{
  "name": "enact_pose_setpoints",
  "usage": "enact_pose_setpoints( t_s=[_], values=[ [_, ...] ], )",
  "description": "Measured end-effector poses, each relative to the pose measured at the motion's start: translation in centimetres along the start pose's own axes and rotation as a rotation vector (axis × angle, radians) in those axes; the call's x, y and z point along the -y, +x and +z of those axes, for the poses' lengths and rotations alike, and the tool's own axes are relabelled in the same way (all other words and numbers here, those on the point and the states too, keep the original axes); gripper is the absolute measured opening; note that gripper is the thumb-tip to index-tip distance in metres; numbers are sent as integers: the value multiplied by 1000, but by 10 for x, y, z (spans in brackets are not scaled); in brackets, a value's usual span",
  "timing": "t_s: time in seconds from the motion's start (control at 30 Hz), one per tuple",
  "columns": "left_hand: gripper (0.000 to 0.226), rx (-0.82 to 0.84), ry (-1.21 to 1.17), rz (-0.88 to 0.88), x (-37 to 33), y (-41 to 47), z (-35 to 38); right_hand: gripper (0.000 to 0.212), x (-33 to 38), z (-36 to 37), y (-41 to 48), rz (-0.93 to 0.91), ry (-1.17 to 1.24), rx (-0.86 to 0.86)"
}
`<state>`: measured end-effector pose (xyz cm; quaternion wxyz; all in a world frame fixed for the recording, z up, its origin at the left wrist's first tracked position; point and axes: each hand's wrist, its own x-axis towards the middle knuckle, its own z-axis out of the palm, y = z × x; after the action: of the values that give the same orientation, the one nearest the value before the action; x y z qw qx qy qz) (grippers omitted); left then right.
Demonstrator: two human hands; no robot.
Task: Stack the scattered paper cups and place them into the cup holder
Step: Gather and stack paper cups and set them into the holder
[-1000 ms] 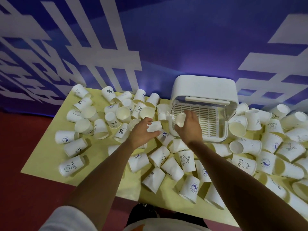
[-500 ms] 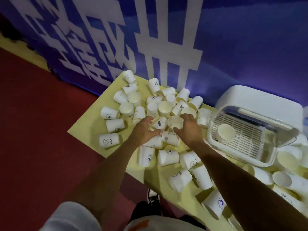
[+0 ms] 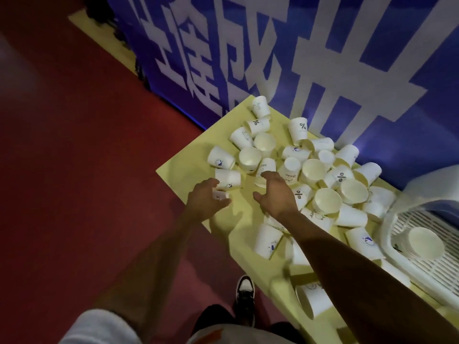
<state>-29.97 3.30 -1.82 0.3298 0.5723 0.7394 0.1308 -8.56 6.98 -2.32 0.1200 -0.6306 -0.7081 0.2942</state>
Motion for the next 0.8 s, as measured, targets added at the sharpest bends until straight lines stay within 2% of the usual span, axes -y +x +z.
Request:
enact_pose_setpoints(
  t_s=[0.47,0.57,0.8],
  values=[
    [77,65,89,-45,51,42,1,64,43,60,68,-149,-12,139],
    [79,86,116,-45,52,50,4,65,42,68,80,-241,-74,166],
    [70,132,199,-30,56,55,15,59,34,76,85,-199,-256,191]
  ],
)
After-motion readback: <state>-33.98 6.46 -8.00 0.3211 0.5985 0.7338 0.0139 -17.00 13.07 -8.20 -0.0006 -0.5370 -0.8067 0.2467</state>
